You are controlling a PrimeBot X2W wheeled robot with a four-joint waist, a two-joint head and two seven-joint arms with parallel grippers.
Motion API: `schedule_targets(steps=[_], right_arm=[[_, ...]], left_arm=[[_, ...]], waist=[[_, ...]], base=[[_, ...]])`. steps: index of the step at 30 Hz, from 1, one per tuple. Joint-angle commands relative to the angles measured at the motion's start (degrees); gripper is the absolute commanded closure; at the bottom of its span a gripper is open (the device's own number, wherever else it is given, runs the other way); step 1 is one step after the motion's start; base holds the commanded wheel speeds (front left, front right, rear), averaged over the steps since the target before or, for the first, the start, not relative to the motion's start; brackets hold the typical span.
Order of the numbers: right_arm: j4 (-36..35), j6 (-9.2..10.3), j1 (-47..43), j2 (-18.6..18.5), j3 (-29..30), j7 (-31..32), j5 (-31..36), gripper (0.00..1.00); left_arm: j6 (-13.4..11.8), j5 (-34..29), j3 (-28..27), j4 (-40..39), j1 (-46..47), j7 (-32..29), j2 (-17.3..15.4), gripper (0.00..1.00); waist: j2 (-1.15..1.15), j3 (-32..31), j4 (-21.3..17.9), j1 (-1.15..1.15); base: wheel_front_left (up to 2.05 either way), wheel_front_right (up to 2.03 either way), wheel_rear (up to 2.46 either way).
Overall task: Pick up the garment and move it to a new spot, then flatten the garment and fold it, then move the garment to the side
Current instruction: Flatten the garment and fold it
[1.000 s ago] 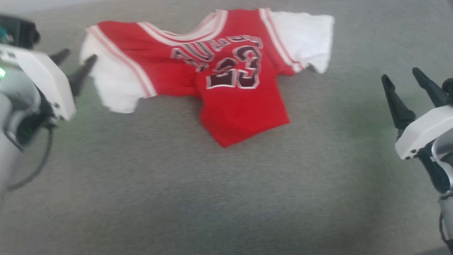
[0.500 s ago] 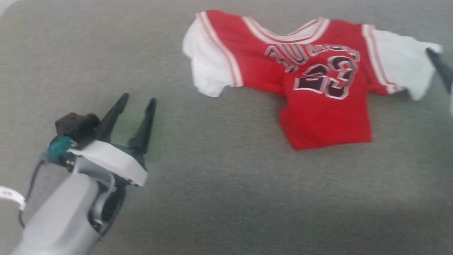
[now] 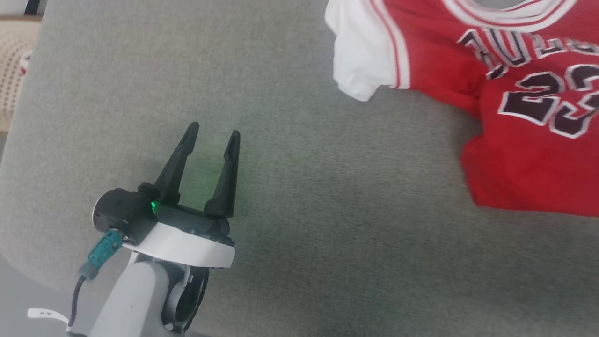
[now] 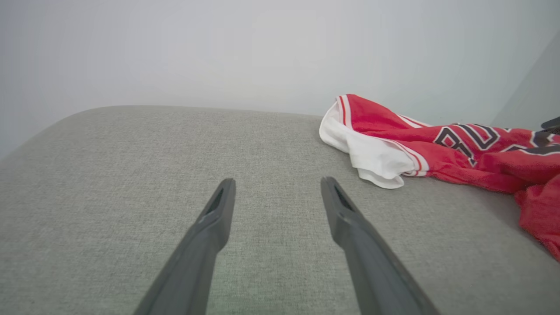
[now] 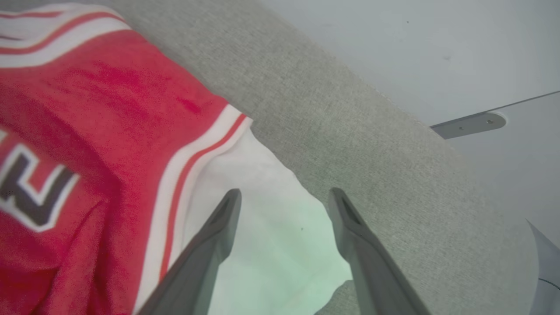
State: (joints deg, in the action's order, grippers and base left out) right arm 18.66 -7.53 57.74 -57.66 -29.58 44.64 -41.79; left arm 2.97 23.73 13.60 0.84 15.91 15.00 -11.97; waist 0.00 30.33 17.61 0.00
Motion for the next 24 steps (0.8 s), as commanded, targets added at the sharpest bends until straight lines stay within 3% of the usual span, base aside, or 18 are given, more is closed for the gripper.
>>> schedule_targets(steps=[1, 6, 7, 8, 9, 10, 15, 18, 19, 24], right_arm=[[0.77, 0.08, 0.95, -0.70, -0.93, 0.92, -1.10, 0.00], [3.16, 0.03, 2.15, -1.88, -5.39, 5.03, -4.40, 0.00], [3.49, 0.03, 2.40, -1.72, -5.91, 5.09, -4.93, 0.20], [3.95, 0.03, 2.71, -1.40, -6.30, 5.28, -5.38, 0.51], [4.12, 0.03, 2.76, -1.07, -6.78, 5.53, -5.82, 0.67], [4.33, 0.04, 2.88, -0.92, -7.05, 5.68, -6.41, 1.00], [5.59, 0.10, 4.14, -0.94, -7.92, 5.07, -7.54, 1.00], [6.05, 0.10, 5.37, -0.63, -8.27, 4.12, -7.71, 1.00], [6.05, 0.10, 5.37, -0.63, -8.27, 4.12, -7.71, 1.00], [5.91, 0.11, 7.99, 0.85, -9.50, 3.35, -7.71, 1.00]], left_arm=[[0.93, -1.09, -0.96, -0.47, -0.18, 0.26, 0.99, 0.00], [3.27, -3.16, -4.24, -1.04, 0.20, 0.25, 3.21, 0.00], [3.45, -3.53, -4.86, -1.08, 0.42, 0.26, 3.19, 0.00], [3.79, -3.84, -5.45, -1.38, 0.82, 0.26, 3.11, 0.00], [3.89, -3.99, -5.86, -1.49, 1.13, 0.26, 2.95, 0.00], [4.11, -4.10, -5.94, -1.34, 1.50, 0.26, 2.66, 0.00], [4.50, -1.36, -2.49, -1.46, 7.99, 0.26, -1.38, 0.00], [4.44, 2.18, 3.32, -0.24, 15.44, -0.54, -7.77, 0.00], [4.44, 2.18, 3.32, -0.24, 15.44, -0.54, -7.77, 0.00], [4.50, 13.67, 15.52, 4.64, 32.14, -11.56, -16.80, 0.00]], waist=[[0.00, 2.86, 2.36, 0.00], [0.00, 4.43, 2.76, 0.00], [0.00, 4.54, 2.64, 0.00], [0.00, 4.63, 2.44, 0.00], [0.00, 4.66, 2.18, 0.00], [0.00, 4.63, 1.96, 0.00], [0.00, 4.41, 0.66, 0.00], [0.00, 4.68, -0.06, 0.00], [0.00, 4.68, -0.06, 0.00], [0.00, 6.21, -1.85, 0.00]], base=[[0.00, 0.00, 0.00], [0.00, 0.00, 0.00], [0.00, 0.00, 0.00], [0.00, 0.00, 0.00], [0.00, 0.00, 0.00], [0.00, 0.00, 0.00], [0.00, 0.00, 0.00], [0.00, 0.00, 0.00], [0.00, 0.00, 0.00], [0.00, 0.00, 0.00]])
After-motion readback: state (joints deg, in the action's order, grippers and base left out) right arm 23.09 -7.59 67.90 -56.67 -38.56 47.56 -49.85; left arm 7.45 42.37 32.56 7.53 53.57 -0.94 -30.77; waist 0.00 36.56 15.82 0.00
